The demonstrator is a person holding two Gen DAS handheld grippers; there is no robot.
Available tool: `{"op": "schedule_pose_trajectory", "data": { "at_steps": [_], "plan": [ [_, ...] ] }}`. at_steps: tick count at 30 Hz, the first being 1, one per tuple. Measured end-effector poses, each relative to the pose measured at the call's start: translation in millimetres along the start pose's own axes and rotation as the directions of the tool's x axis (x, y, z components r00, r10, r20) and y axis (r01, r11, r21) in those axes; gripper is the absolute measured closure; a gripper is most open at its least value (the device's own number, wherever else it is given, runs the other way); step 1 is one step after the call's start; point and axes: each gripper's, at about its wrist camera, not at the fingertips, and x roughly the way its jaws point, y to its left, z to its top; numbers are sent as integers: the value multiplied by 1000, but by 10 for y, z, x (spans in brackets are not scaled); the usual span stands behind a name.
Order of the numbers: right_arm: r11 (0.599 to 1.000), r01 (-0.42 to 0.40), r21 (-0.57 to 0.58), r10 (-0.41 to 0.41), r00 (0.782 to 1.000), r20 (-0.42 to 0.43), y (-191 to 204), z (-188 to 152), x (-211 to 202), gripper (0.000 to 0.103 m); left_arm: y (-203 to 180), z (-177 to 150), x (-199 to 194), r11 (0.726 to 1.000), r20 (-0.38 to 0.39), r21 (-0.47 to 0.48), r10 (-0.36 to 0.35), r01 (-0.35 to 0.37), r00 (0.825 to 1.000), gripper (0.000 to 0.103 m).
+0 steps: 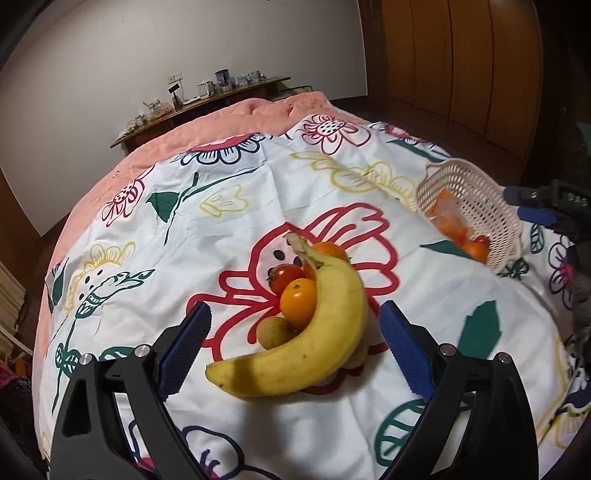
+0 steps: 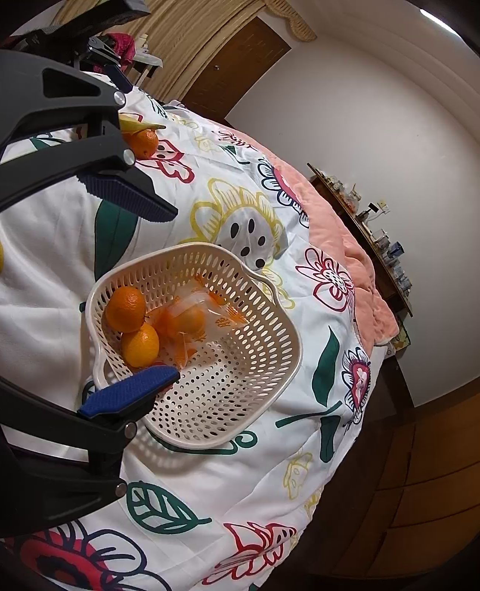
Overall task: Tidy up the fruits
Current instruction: 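Close the left gripper around the yellow banana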
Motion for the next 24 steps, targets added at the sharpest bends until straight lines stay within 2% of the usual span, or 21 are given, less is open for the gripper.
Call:
{"op": "schedule_pose_trajectory", "data": {
  "at_steps": [7,12,15,18,24],
  "plan": [
    [1000,0,3,0,1000,-4,-7,-6,19,23,30,-14,131,1000,-19,12,-15,15,1000,10],
    [1000,6,7,-6,1000,-12,-15,-22,48,23,32,-4,142,995,-10,21,-98,99,995,40],
    [1000,9,12,-9,1000,-14,-25,-23,55,23,-9,6,125,992,-7,39,-122,123,992,54],
    [1000,11,14,-11,1000,-12,-32,-22,59,23,22,33,86,987,-3,3,-160,160,987,69],
    [1000,16,21,-16,1000,-17,-59,-31,74,23,151,124,-86,987,58,-46,-154,157,986,76]
  ]
}}
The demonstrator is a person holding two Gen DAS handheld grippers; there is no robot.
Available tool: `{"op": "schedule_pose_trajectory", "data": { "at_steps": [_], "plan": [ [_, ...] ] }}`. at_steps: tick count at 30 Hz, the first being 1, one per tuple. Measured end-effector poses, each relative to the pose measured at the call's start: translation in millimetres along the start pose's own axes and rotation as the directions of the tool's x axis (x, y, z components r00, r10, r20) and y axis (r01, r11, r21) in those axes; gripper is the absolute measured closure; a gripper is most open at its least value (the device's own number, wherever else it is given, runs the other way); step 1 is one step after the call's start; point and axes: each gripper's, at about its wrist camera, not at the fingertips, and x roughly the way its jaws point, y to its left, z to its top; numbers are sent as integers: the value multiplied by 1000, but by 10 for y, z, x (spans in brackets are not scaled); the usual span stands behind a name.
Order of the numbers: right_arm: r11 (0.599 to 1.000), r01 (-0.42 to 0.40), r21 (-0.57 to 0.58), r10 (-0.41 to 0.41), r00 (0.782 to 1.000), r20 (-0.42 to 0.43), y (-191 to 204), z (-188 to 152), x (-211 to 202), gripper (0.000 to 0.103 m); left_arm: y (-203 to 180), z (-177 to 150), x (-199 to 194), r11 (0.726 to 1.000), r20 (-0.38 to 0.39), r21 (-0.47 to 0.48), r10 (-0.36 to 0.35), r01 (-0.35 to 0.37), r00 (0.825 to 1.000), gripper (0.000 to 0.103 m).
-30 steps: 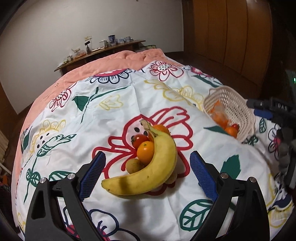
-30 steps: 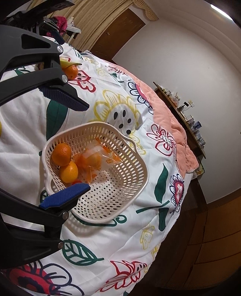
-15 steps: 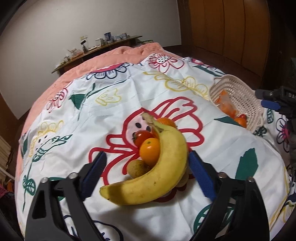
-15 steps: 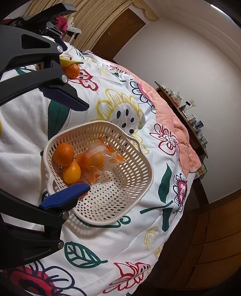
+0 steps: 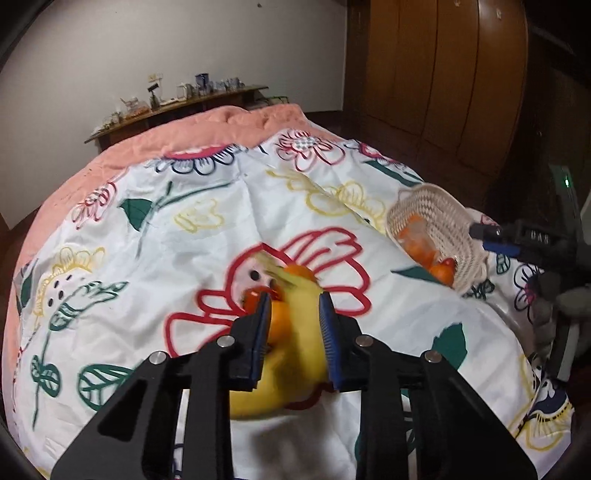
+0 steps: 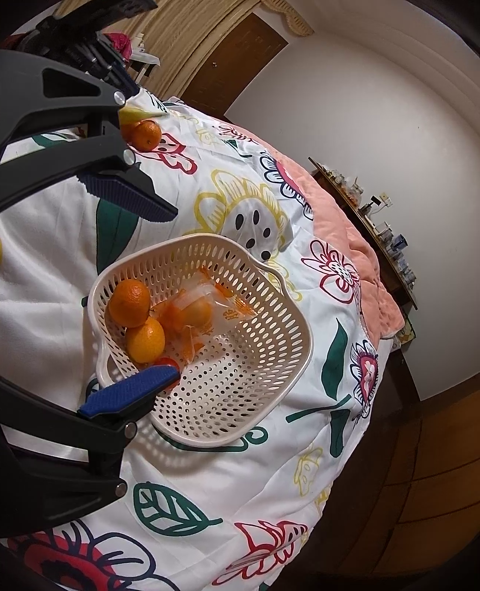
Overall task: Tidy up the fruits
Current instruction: 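Close the left gripper around the yellow banana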
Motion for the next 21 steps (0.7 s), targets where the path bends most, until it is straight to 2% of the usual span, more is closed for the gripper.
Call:
{"op": "schedule_pose_trajectory", "data": {
  "at_steps": [4,7,9,15,19,21],
  "plan": [
    [1000,0,-1,0,1000,1,-3,-1,5,23,49,-5,-21,1000,-1,-1,-1,1,1000,76],
    [1000,1,2,-1,1000,-1,-9,-5,9,23,36,-49,-37,999,-7,7,-36,36,999,73],
    [1000,3,3,-3,1000,-4,-10,-12,22,23,-3,-92,-39,998,-15,35,-59,59,998,67],
    [1000,4,4,-4,1000,-6,-9,-10,36,23,-95,-205,21,986,-53,117,-112,117,992,67],
    [1000,4,2,-4,1000,-8,-1,-13,35,23,-130,-198,84,982,-68,156,-94,103,993,67],
    [1000,4,-1,-4,1000,-9,2,-13,37,23,-99,-168,190,985,-115,143,-80,96,990,66]
  ]
}}
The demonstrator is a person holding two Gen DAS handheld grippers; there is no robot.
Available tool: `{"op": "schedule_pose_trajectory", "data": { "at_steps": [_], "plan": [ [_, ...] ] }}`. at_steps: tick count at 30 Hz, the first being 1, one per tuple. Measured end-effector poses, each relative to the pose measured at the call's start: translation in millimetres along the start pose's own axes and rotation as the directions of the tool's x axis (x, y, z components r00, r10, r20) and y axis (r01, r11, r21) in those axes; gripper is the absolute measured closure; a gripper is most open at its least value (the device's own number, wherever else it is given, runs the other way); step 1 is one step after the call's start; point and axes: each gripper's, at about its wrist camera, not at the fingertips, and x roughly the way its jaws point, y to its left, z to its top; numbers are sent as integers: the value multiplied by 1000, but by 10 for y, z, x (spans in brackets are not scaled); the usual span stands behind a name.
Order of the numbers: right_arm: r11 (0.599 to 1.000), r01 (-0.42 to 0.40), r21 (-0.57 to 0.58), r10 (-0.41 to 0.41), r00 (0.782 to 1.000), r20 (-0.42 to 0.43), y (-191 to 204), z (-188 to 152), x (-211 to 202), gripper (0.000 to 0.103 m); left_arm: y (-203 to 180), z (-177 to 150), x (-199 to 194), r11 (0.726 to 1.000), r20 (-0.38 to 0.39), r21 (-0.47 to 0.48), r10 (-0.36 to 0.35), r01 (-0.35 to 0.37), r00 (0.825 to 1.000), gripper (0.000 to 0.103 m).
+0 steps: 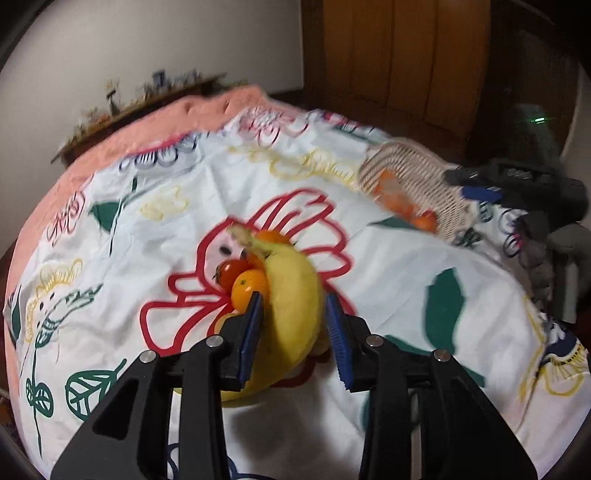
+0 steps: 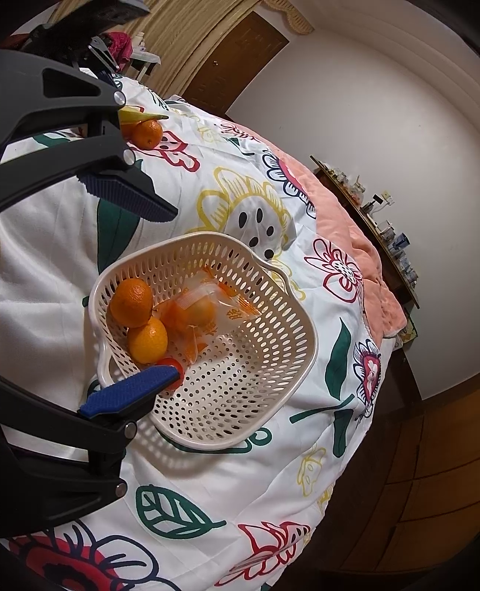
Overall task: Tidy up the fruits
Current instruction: 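Close the left gripper around the yellow banana, then lift the banana off the pile with the left gripper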
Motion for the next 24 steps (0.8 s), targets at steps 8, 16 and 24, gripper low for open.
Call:
{"op": "schedule_pose_trajectory", "data": {
  "at_steps": [8,16,24],
  "plan": [
    [1000,5,11,-5,1000,-1,-13,0,6,23,-61,18,59,996,-38,85,11,-8,999,66],
    [1000,3,-1,-3,1000,-3,25,-5,9,23,-98,55,35,998,-42,59,13,-10,999,66],
    [1000,6,8,-6,1000,-2,10,-8,13,23,-359,-85,-171,996,-9,92,-9,10,1000,66]
  ]
}}
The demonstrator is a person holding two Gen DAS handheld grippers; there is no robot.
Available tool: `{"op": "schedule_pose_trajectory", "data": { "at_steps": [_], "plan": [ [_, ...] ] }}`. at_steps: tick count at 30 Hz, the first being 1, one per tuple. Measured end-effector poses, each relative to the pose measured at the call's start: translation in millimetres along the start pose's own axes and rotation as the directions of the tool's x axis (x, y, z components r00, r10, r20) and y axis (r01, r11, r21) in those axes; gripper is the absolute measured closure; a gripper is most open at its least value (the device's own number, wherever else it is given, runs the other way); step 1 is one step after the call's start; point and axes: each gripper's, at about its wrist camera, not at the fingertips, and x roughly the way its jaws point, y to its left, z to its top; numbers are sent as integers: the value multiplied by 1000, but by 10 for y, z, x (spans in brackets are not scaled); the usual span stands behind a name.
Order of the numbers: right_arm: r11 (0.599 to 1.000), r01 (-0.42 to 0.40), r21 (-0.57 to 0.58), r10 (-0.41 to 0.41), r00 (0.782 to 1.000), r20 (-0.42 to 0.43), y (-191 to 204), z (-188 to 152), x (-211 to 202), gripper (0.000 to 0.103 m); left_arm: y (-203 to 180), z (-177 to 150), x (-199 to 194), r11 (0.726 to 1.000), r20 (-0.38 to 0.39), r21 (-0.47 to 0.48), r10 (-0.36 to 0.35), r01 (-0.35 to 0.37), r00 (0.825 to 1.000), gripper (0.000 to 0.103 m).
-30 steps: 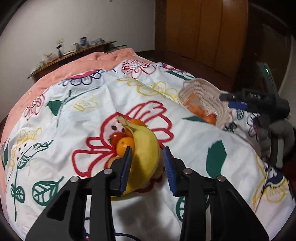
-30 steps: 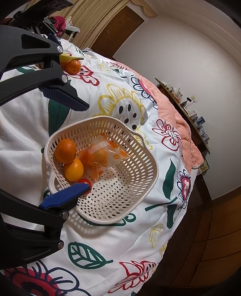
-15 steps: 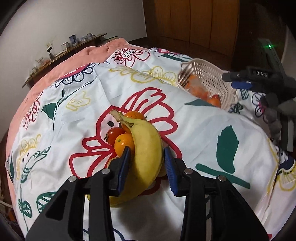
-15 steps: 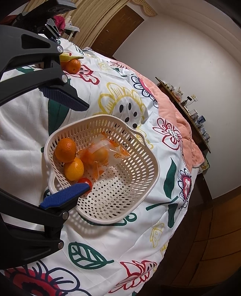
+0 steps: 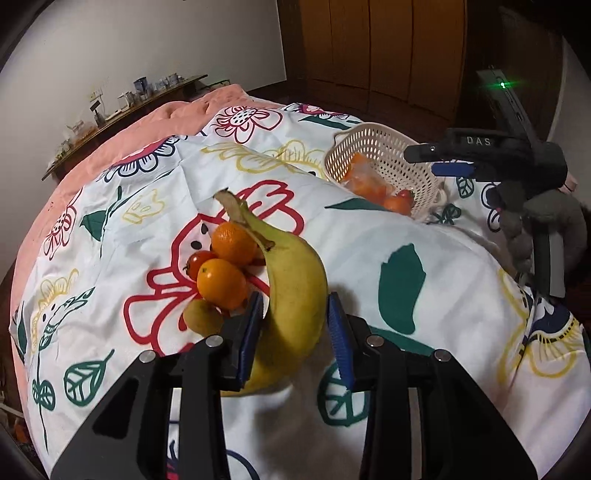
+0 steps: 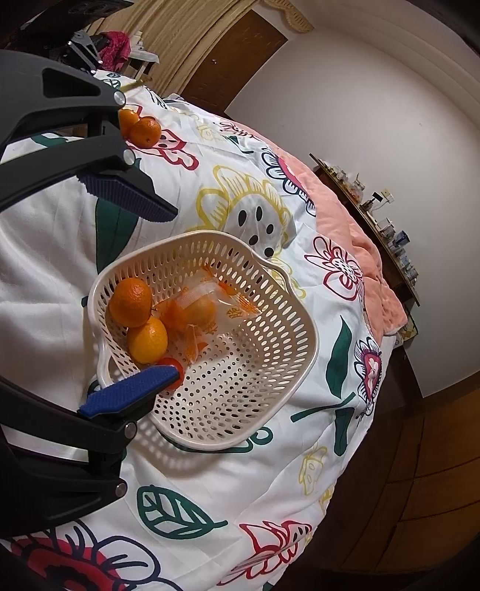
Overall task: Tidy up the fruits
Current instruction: 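Lift the banana off the pile with the left gripper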
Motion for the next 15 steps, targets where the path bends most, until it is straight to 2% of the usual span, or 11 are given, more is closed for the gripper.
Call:
{"op": "schedule_pose_trajectory", "data": {
  "at_steps": [5,9,13,15],
  "plan": [
    [1000,-4,-10,4,1000,1,21,-6,-10,23,13,-8,36,1000,-2,-1,-9,9,1000,63],
    [1000,-2,-6,2,1000,-3,15,-8,-5,23,22,-25,213,1000,-38,10,11,-10,999,52],
    [1000,0,-4,0,1000,-5,17,-8,6,23,22,-28,253,1000,-36,3,18,-18,999,51],
    [1000,-2,-4,2,1000,-5,15,-8,11,23,12,-41,217,1000,-21,6,23,-22,1000,56]
  ]
}}
